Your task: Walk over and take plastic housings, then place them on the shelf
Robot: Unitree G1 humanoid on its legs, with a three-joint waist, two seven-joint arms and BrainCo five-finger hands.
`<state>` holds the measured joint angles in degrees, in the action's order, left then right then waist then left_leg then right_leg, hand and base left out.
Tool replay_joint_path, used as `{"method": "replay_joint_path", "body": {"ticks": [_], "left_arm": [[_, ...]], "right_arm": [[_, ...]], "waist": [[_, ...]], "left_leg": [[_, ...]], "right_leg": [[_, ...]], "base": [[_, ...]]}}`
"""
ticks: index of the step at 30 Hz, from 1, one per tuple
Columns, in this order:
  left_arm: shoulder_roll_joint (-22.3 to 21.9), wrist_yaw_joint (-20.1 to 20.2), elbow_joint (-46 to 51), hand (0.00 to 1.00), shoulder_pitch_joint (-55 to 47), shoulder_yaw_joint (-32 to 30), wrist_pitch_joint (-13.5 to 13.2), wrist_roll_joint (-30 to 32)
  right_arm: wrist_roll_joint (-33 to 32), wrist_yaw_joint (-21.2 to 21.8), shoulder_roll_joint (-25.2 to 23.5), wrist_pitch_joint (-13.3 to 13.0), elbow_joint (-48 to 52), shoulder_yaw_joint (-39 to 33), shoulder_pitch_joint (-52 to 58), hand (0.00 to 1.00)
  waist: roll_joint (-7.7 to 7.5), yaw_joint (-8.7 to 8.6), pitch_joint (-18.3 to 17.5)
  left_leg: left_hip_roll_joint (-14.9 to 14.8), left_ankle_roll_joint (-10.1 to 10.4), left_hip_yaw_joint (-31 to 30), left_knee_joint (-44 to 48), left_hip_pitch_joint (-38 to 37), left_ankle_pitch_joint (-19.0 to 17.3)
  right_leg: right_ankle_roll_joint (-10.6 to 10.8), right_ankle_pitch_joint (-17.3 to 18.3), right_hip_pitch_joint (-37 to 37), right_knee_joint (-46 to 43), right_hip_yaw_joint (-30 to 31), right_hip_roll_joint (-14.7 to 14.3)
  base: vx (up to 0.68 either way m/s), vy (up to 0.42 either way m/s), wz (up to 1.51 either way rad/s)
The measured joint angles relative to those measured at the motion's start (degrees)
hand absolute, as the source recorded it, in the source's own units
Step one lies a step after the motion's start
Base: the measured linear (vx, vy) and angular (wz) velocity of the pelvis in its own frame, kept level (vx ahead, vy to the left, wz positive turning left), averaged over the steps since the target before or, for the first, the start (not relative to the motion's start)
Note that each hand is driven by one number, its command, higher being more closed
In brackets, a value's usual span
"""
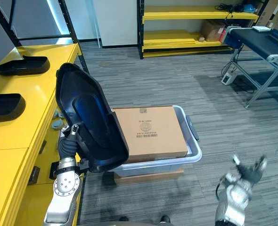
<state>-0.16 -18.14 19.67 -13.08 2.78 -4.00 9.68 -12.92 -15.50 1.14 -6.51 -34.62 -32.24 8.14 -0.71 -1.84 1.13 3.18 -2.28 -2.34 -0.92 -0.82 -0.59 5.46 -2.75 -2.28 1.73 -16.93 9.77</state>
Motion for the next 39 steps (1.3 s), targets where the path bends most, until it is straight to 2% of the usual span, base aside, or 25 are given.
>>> {"method": "replay_joint_path", "body": {"ticks": [4, 7, 8, 10, 13, 14, 15, 16, 17, 18, 19, 20, 21, 23, 24, 26, 27, 28, 29, 30, 31, 32, 35, 38, 39], "left_arm": [[-0.54, 1.54, 1.2, 1.0, -1.14, 0.04, -0.91, -0.04], [-0.74, 1.96, 3.15, 1.0, -3.44, 0.32, -0.96, -0.1], [-0.78, 1.99, 3.33, 1.0, -3.69, 0.8, -0.96, -0.1], [-1.04, 1.99, 4.65, 1.0, -4.25, 1.42, -0.96, -0.12], [-2.01, 1.94, 7.78, 1.0, -4.35, 1.6, -1.37, -0.77], [-2.55, 1.82, 8.78, 1.0, -4.47, 1.42, -1.59, -1.43], [-2.62, 1.79, 9.18, 1.0, -4.45, 1.34, -1.6, -1.9], [-2.62, 1.86, 9.66, 1.0, -4.37, 1.37, -1.83, -2.45], [-2.75, 1.87, 9.65, 1.0, -4.39, 1.62, -2.11, -2.48], [-2.77, 1.88, 9.65, 1.0, -4.38, 1.73, -2.14, -2.49], [-2.72, 1.88, 9.65, 1.0, -4.39, 1.86, -2.29, -2.54], [-2.66, 1.88, 9.65, 1.0, -4.38, 1.9, -2.62, -2.59], [-2.55, 1.87, 9.65, 1.0, -4.15, 2.15, -3.2, -2.65], [-2.79, 1.89, 9.64, 1.0, -3.12, 3.26, -3.37, -2.87], [-2.86, 1.97, 9.13, 1.0, -2.18, 4.23, -3.37, -3.14], [-2.96, 1.99, 7.94, 1.0, -0.44, 5.89, -3.38, -3.78], [-2.93, 2.0, 7.02, 1.0, 0.4, 6.76, -3.37, -4.05], [-2.6, 1.98, 6.68, 1.0, 0.99, 7.41, -3.34, -4.12], [-1.96, 1.79, 6.72, 1.0, 1.32, 8.11, -3.43, -4.26], [-1.79, 1.83, 6.71, 1.0, 1.56, 8.33, -3.42, -4.28], [-1.67, 1.87, 6.69, 1.0, 2.19, 9.0, -3.47, -4.27], [-1.54, 1.86, 6.69, 1.0, 2.35, 9.48, -3.78, -4.26], [-1.15, 1.91, 6.51, 1.0, 3.51, 11.15, -3.83, -4.21], [-1.24, 1.81, 3.49, 1.0, 5.93, 13.99, -4.45, -4.2], [-1.24, 1.75, 2.87, 1.0, 5.91, 14.29, -4.65, -4.21]], "right_arm": [[0.25, 3.98, -2.81, 1.92, -7.03, 4.7, 1.47, 0.0], [1.73, 5.83, -3.23, 2.52, -7.12, 10.57, 2.18, 0.0], [2.28, 6.43, -3.48, 2.53, -7.32, 12.49, 2.5, 0.0], [2.31, 6.81, -3.74, 2.49, -7.42, 13.71, 2.36, 0.0], [2.31, 6.79, -3.37, 2.26, -7.39, 15.09, 1.61, 0.0], [2.32, 6.82, -3.4, 2.25, -7.49, 15.42, 1.24, 0.0], [2.34, 6.82, -3.4, 2.13, -7.56, 15.56, 0.81, 0.0], [2.47, 6.76, -3.48, 1.91, -7.97, 16.12, 0.01, 0.0], [2.87, 6.71, -3.31, 1.87, -8.18, 17.03, -0.38, 0.0], [2.99, 6.71, -3.28, 1.85, -8.65, 17.4, -0.58, 0.0], [3.44, 6.7, -3.38, 1.97, -9.41, 18.25, -1.37, 0.0], [3.49, 6.7, -3.38, 1.99, -9.42, 19.22, -1.6, 0.0], [3.53, 6.77, -3.48, 1.99, -9.39, 20.76, -2.15, 0.0], [3.54, 6.78, -3.58, 2.13, -9.41, 22.03, -2.48, 0.0], [3.56, 6.86, -3.87, 2.29, -9.26, 22.16, -2.57, 0.0], [4.26, 6.86, -4.0, 2.71, -9.28, 21.53, -2.22, 0.0], [4.64, 6.86, -3.95, 2.92, -9.28, 21.5, -1.82, 0.0], [4.65, 6.87, -3.87, 3.01, -9.26, 21.5, -1.37, 0.0], [4.82, 7.17, -3.61, 3.1, -9.13, 22.17, -1.3, 0.0], [4.99, 7.22, -3.71, 3.07, -8.79, 22.43, -1.28, 0.0], [5.29, 7.4, -4.02, 3.01, -8.16, 22.49, -1.16, 0.0], [5.3, 7.69, -4.01, 2.97, -7.64, 22.47, -1.11, 0.0], [5.3, 7.95, -3.85, 2.79, -6.7, 22.72, -0.93, 0.0], [5.31, 7.92, -3.95, 2.83, -6.75, 23.96, 0.33, 0.0], [5.35, 7.92, -3.97, 2.84, -6.79, 24.28, 0.42, 0.0]], "waist": [[0.04, 1.19, 0.14], [-0.27, 1.71, 0.39], [-0.49, 2.68, 0.62], [-0.88, 2.93, 1.06], [-0.8, 5.92, 2.66], [-0.79, 6.41, 3.38], [-0.68, 6.73, 3.6], [-0.58, 7.36, 4.04], [-1.06, 7.36, 4.57], [-0.84, 7.35, 4.56], [-0.64, 7.58, 4.41], [-1.33, 7.54, 4.6], [-0.98, 7.43, 4.29], [-1.06, 7.78, 4.26], [-1.4, 8.57, 4.26], [-1.8, 8.81, 4.32], [-1.64, 8.75, 4.37], [-1.53, 8.2, 4.46], [-1.43, 7.44, 4.47], [-1.37, 7.03, 4.49], [-1.42, 6.62, 4.46], [-1.43, 6.38, 4.45], [-1.74, 5.62, 4.25], [-2.3, 5.53, 3.83], [-2.38, 5.59, 3.82]], "left_leg": [[-0.12, 0.26, -1.45, -0.14, -0.92, -0.86], [-0.03, 0.22, -3.49, -0.09, -0.83, -1.02], [0.46, 0.54, -5.93, 0.71, -0.46, -1.03], [1.88, 0.66, -11.01, 3.97, 2.2, -1.13], [4.52, 0.93, -17.93, 9.35, 6.6, -1.22], [5.49, 1.65, -18.75, 10.96, 8.22, -1.72], [5.38, 1.72, -17.51, 11.6, 9.23, -2.37], [2.42, 0.43, -9.29, 13.17, 11.54, -4.37], [-1.18, 0.32, 0.88, 14.71, 12.89, -4.56], [-2.84, 0.19, 5.75, 15.57, 13.32, -4.65], [-5.64, -1.17, 14.98, 16.88, 13.44, -5.81], [-6.73, -1.52, 19.28, 17.45, 13.46, -6.6], [-8.52, -1.89, 26.51, 19.11, 13.72, -8.02], [-7.69, -2.66, 26.98, 21.42, 15.46, -8.8], [-5.61, -3.35, 25.14, 21.94, 16.04, -9.2], [-2.32, -4.77, 22.02, 22.05, 15.33, -10.13], [-0.64, -5.73, 19.5, 21.93, 13.55, -10.82], [-0.08, -6.06, 17.23, 21.88, 11.81, -11.52], [-0.13, -6.03, 14.22, 21.88, 10.23, -12.08], [-0.17, -6.0, 12.78, 21.63, 9.38, -12.09], [-0.18, -5.82, 10.35, 20.64, 7.88, -12.1], [0.07, -5.42, 8.59, 20.13, 6.68, -12.2], [1.11, -4.58, 2.68, 20.07, 4.5, -12.49], [2.57, -2.95, -4.11, 21.24, 4.36, -12.87], [2.88, -2.58, -5.12, 21.58, 4.58, -13.08]], "right_leg": [[0.06, 2.42, -0.6, -3.19, -0.96, 0.33], [0.24, 3.75, -1.22, -4.71, -3.35, 0.67], [0.57, 4.83, -1.88, -5.84, -5.6, 1.16], [0.99, 6.6, -2.84, -8.03, -11.46, 2.45], [1.44, 8.86, -4.11, -10.95, -20.61, 4.4], [1.74, 9.77, -4.9, -12.05, -24.23, 5.19], [1.83, 10.02, -5.21, -12.62, -25.94, 5.49], [1.91, 10.27, -6.25, -13.39, -29.15, 5.83], [2.36, 10.58, -7.56, -14.47, -32.09, 6.5], [2.5, 10.68, -8.3, -14.92, -33.45, 6.85], [2.57, 10.71, -9.57, -15.7, -36.05, 7.82], [2.58, 10.7, -10.0, -15.81, -37.32, 8.36], [2.92, 10.48, -10.79, -15.77, -39.8, 8.95], [3.93, 9.83, -11.19, -16.13, -43.05, 10.28], [3.69, 9.64, -11.89, -17.49, -44.77, 11.78], [2.35, 8.79, -13.26, -23.74, -45.88, 15.68], [-3.17, 6.8, -13.45, -31.36, -43.23, 19.01], [-7.47, 5.96, -12.03, -37.94, -37.03, 20.38], [-7.25, 10.5, -7.48, -44.73, -24.86, 17.98], [-6.37, 12.41, -4.86, -47.05, -18.85, 15.78], [-4.17, 15.4, -0.15, -49.52, -9.13, 11.46], [-2.38, 17.44, 3.01, -49.0, -3.9, 8.55], [-0.62, 20.48, 8.32, -42.97, 2.68, 3.86], [-0.97, 20.66, 11.54, -37.22, 10.6, -0.17], [-1.07, 20.37, 11.64, -35.83, 11.53, -0.54]], "base": [[-0.04, -0.026, 0.16], [-0.03, -0.031, 0.44], [0.01, -0.047, 0.87], [0.05, -0.026, 1.55], [0.04, -0.004, 1.6], [-0.01, -0.005, 1.5], [-0.05, 0.018, 1.48], [-0.07, 0.04, 1.47], [-0.06, 0.053, 1.46], [0.04, 0.083, 1.31], [0.06, 0.063, 0.93], [0.13, 0.077, 1.07], [0.16, 0.079, 1.04], [0.26, 0.181, 0.95], [0.27, 0.252, 0.98], [0.23, 0.228, 1.14], [0.27, 0.188, 1.1], [0.3, 0.172, 1.3], [0.24, 0.1, 1.08], [0.2, 0.081, 1.14], [0.19, 0.068, 1.04], [0.18, 0.057, 0.97], [0.16, -0.009, 1.0], [0.12, -0.136, 1.3], [0.06, -0.194, 1.13]]}}
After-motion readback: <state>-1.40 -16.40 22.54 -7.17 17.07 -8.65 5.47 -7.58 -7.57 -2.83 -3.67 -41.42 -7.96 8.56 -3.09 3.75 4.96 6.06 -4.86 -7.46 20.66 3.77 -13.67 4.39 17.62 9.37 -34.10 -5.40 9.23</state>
